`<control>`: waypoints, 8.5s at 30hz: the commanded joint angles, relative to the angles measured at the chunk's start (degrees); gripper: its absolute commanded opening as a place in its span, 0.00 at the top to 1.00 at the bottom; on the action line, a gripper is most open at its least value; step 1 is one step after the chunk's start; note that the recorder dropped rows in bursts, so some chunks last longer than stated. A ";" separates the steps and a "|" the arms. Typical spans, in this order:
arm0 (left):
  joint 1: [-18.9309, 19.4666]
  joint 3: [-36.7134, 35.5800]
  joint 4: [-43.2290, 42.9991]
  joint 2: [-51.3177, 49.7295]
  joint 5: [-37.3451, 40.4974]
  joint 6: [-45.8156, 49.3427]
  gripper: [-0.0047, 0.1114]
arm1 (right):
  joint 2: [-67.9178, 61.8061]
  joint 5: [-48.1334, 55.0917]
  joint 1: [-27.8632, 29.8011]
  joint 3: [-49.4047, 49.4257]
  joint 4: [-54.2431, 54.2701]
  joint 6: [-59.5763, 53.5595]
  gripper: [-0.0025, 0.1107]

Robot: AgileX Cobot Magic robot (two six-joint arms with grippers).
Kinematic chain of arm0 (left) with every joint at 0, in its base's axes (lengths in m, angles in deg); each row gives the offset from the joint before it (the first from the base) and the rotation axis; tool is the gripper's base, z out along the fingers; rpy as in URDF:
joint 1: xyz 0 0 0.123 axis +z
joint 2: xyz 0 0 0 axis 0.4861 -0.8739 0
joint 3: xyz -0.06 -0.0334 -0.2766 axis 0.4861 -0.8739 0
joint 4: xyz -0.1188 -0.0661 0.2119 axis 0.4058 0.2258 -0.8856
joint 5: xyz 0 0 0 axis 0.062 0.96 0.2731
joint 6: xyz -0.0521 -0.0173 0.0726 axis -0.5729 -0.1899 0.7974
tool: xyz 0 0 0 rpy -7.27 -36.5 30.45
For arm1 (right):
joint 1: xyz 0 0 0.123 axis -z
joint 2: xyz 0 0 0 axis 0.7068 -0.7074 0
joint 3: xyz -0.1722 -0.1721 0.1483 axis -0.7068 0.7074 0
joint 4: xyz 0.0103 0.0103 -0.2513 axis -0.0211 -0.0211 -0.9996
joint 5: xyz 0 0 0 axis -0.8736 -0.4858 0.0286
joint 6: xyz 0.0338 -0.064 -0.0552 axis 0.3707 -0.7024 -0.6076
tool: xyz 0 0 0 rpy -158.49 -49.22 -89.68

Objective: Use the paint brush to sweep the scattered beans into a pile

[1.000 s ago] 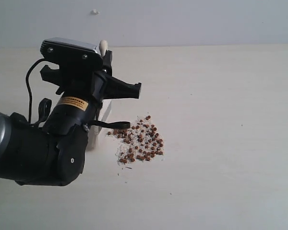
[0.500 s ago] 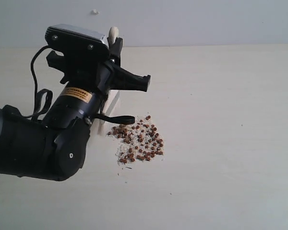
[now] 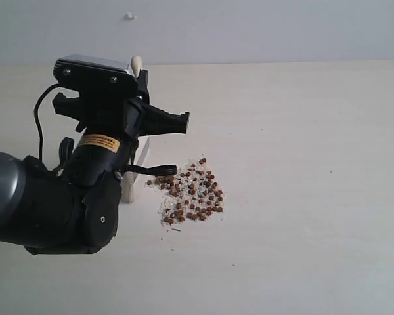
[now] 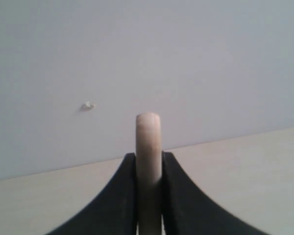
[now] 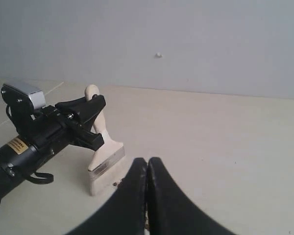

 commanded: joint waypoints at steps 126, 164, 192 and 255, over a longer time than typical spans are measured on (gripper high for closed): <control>-16.43 -7.02 3.34 51.48 53.65 29.68 0.96 | 0.12 -1.83 -0.12 0.23 -0.08 -0.07 0.98; 32.03 -5.08 30.59 70.69 132.41 67.99 0.96 | 0.12 -1.83 -0.12 0.23 -0.08 -0.07 0.98; 32.03 -4.70 31.83 46.61 140.45 98.29 0.96 | 0.12 -1.83 -0.12 0.23 -0.08 -0.07 0.98; 8.36 -4.90 54.69 53.74 56.96 64.09 0.96 | 0.12 -1.83 -0.12 0.23 -0.08 -0.07 0.98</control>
